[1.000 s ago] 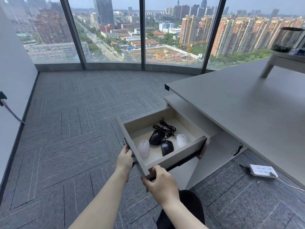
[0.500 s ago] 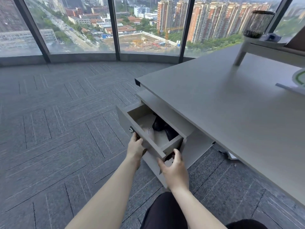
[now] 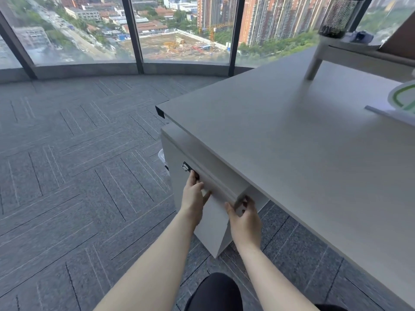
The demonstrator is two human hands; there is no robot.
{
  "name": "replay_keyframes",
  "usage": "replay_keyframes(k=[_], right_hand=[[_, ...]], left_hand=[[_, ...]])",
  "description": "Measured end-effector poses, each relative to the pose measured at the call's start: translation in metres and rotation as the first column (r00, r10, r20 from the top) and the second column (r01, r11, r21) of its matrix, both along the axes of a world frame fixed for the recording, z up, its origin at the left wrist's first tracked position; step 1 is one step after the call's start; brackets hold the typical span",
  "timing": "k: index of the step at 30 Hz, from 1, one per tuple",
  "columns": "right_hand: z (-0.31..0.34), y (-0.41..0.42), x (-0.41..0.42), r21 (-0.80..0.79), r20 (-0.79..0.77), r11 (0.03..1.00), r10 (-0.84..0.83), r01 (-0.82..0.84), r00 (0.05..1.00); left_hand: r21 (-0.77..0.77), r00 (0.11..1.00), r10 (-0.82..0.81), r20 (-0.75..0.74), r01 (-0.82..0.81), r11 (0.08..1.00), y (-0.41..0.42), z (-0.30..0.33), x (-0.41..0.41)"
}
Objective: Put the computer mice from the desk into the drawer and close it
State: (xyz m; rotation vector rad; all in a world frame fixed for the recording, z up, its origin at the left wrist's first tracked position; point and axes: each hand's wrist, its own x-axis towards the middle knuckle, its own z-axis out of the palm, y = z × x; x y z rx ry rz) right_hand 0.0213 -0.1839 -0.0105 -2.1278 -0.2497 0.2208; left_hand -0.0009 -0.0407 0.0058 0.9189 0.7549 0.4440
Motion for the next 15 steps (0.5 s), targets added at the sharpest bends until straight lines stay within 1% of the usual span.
replay_keyframes(k=[6, 9, 11, 13, 15], right_hand=[[0.001, -0.002, 0.01, 0.02, -0.001, 1.0, -0.004, 0.004, 1.0], [0.005, -0.005, 0.013, 0.028, -0.019, 0.999, 0.023, -0.023, 1.0], [0.01, -0.007, 0.015, 0.012, -0.041, 0.999, 0.044, -0.043, 0.998], [0.014, -0.011, 0.014, -0.035, -0.033, 0.996, 0.075, -0.076, 0.997], [0.018, -0.014, 0.009, -0.074, -0.024, 0.995, 0.07, -0.071, 0.997]], left_hand=[[-0.03, 1.0, 0.029, -0.01, -0.029, 0.999, 0.004, -0.003, 0.009], [-0.012, 1.0, 0.005, -0.025, -0.005, 1.0, 0.004, -0.001, 0.004], [0.015, 0.998, -0.038, -0.058, 0.039, 0.999, 0.002, 0.007, 0.003], [0.054, 0.994, -0.044, -0.097, 0.049, 0.997, -0.002, 0.011, -0.004], [0.099, 0.981, -0.033, -0.191, 0.053, 0.994, -0.008, 0.01, -0.016]])
